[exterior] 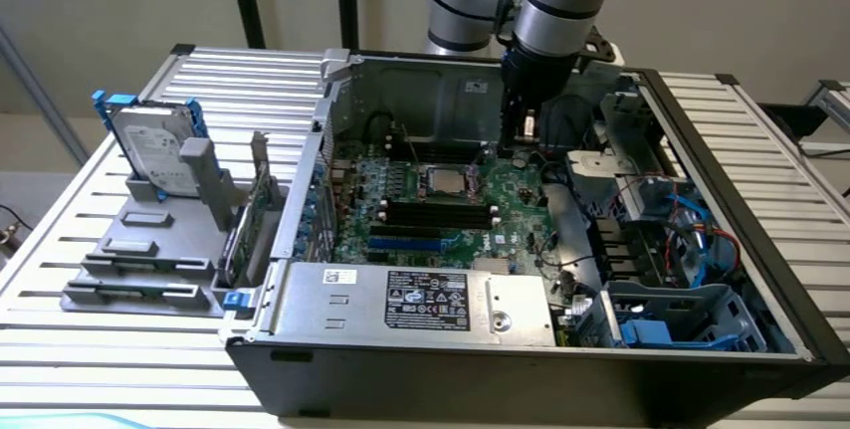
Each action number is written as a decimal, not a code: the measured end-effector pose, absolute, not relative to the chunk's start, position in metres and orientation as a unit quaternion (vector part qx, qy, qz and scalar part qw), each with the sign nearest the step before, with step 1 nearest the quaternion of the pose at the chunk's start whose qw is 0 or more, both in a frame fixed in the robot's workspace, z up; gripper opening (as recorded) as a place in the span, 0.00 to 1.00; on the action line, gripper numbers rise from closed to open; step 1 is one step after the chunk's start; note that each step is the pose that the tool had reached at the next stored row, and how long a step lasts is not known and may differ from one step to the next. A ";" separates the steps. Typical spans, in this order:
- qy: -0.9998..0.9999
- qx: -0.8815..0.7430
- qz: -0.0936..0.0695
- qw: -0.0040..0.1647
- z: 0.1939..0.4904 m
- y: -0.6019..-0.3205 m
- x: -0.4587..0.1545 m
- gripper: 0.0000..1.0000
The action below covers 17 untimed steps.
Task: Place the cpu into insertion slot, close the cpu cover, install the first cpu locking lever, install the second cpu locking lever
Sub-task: 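Close the cpu cover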
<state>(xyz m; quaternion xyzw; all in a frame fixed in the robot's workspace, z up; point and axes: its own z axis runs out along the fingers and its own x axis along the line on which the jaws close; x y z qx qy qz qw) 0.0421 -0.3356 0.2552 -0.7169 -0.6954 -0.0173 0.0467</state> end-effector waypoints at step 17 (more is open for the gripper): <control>-0.695 -0.716 -0.021 0.057 0.259 -0.336 -0.032 0.11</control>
